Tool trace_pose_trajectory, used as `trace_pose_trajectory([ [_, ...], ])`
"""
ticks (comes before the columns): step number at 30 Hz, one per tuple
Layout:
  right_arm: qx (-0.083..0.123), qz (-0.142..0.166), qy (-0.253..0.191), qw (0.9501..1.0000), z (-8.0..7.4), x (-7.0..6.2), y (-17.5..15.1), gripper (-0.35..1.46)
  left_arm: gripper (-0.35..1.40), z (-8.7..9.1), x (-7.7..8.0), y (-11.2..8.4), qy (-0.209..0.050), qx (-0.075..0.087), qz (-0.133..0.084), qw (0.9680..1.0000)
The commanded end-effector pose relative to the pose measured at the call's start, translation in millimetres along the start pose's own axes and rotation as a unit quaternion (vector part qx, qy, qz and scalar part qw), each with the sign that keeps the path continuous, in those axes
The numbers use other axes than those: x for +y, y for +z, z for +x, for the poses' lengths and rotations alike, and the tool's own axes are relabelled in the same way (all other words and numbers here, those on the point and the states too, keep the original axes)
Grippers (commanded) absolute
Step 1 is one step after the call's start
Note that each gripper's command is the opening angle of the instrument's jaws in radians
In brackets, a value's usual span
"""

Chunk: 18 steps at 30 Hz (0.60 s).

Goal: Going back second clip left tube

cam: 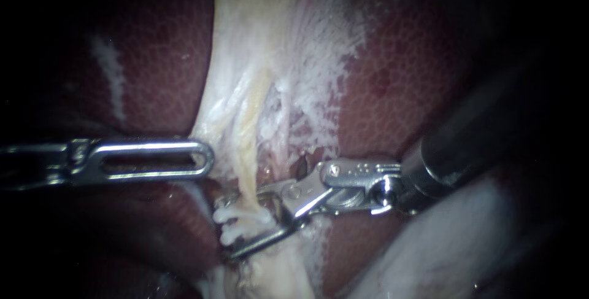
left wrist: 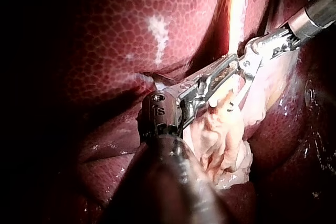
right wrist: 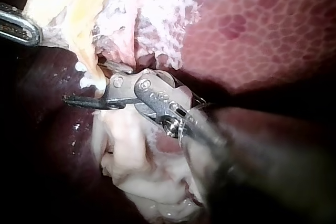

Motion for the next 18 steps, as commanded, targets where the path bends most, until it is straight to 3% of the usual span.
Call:
trace_pose_trajectory([
  [1,0.0,0.0,-0.003,1.0,0.0,0.0,0.0,0.6,-0.35,0.0,0.0,0.0,0.0,0.0,0.0,1.0],
  [18,-0.001,-0.003,-0.024,0.9997,-0.1,0.2,0.6,0.6,-0.35,0.0,-0.1,0.0,0.0,0.0,0.0,1.0],
])
